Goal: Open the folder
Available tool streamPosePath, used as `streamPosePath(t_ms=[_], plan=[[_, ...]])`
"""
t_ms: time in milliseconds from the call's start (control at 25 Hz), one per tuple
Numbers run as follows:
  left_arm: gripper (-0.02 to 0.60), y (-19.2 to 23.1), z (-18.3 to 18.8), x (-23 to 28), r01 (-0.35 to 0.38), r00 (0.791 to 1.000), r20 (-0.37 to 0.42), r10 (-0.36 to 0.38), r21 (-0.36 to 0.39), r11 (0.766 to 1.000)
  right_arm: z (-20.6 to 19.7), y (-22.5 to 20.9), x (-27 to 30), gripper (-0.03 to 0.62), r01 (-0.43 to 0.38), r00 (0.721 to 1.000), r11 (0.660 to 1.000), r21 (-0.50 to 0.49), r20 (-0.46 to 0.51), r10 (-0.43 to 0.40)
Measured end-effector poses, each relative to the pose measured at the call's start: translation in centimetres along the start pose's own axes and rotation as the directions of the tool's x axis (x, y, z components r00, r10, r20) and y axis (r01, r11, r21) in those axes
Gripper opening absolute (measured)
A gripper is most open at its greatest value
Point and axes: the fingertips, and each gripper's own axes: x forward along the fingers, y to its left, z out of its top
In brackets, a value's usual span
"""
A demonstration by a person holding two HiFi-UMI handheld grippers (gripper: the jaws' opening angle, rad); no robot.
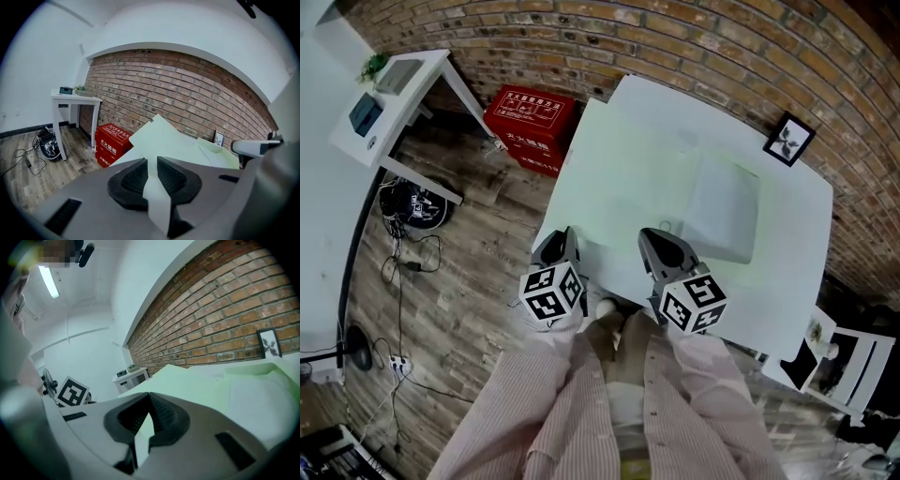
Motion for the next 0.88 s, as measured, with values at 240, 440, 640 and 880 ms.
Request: streamPosePath(t_ms=[240, 440, 640, 880], plan=[[0.061, 1.0, -0.7, 0.6, -0.013, 1.000, -0.025, 0.013, -0.018, 1.000, -0.6, 0.8, 0.7, 0.005, -0.006, 1.000, 1.000, 0.005, -0.011, 0.006], [0.063, 1.3, -0.9, 1.0, -0.025, 0.998, -0.050, 0.024, -0.027, 0.999, -0.6, 0.5, 0.9, 0.005, 0.007, 1.000, 1.000, 0.015, -0.009, -0.007], [0.066, 1.5, -1.1, 1.3, -0.037, 0.996, -0.080, 0.033, -0.045, 0.998, -0.7, 0.7, 1.1, 0.005, 0.010, 1.000, 1.000, 0.017, -0.007, -0.010], [0.082, 1.6, -1.0, 1.0, -0.070, 0.996, -0.059, 0.070, -0.005, 0.998, -0.5, 0.9, 0.8, 0.005, 0.015, 1.000, 1.000, 0.015, 0.000, -0.015]])
